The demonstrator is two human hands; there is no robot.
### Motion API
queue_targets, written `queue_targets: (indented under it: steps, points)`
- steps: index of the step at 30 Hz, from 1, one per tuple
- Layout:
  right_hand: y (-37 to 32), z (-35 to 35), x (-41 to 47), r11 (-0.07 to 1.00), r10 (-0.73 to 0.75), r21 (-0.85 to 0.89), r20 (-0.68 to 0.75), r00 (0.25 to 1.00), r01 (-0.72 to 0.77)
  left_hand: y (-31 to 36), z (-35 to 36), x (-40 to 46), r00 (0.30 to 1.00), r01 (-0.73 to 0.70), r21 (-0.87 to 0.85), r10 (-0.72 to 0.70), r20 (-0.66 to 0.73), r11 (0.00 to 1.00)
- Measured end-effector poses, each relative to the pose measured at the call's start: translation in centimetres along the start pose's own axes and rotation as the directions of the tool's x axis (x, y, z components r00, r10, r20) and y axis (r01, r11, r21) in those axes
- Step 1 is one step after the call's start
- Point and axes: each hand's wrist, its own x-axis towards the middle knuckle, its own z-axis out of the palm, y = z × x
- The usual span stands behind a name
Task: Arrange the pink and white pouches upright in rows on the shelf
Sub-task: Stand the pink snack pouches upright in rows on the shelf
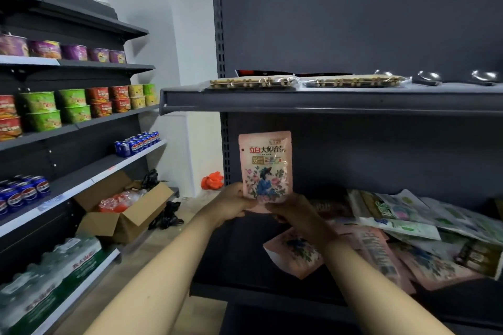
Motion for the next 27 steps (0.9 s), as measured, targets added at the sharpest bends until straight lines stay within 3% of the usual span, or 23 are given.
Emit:
queue_targets:
  steps: [2, 4, 9, 12, 19, 27]
  points:
    - [0.4, 0.6, 1.3, 0.986, 0.039, -0.158, -0.055, 0.998, -0.047, -0.9, -0.1, 0.6, 0.997, -0.053, 0.08, 0.057, -0.053, 0.995]
    - [0.9, 1.3, 2.3, 0.974, 0.079, -0.202, -0.113, 0.99, -0.1, -2.3, 0.0, 1.4, 0.99, -0.078, 0.172, 0.097, -0.1, 0.982]
    - [2.8, 2.3, 3.3, 0.967, 0.163, -0.151, -0.248, 0.955, -0.204, -4.5, 1.3, 2.3, 0.964, -0.049, 0.277, 0.118, -0.239, 0.96]
    - [4.7, 2.6, 4.1, 0.974, 0.132, -0.146, -0.268, 0.954, -0.175, -5.9, 1.9, 3.2, 0.95, -0.072, 0.295, 0.156, -0.271, 0.953]
    - [6.5, 2.2, 4.5, 0.94, 0.051, -0.313, -0.267, 0.962, -0.137, -9.7, 3.6, 4.8, 0.901, -0.158, 0.257, 0.245, -0.358, 0.953]
    - [7.6, 2.1, 3.4, 0.946, -0.024, -0.309, -0.361, 0.932, -0.095, -11.1, 3.9, 4.9, 0.859, -0.228, 0.282, 0.329, -0.392, 0.932]
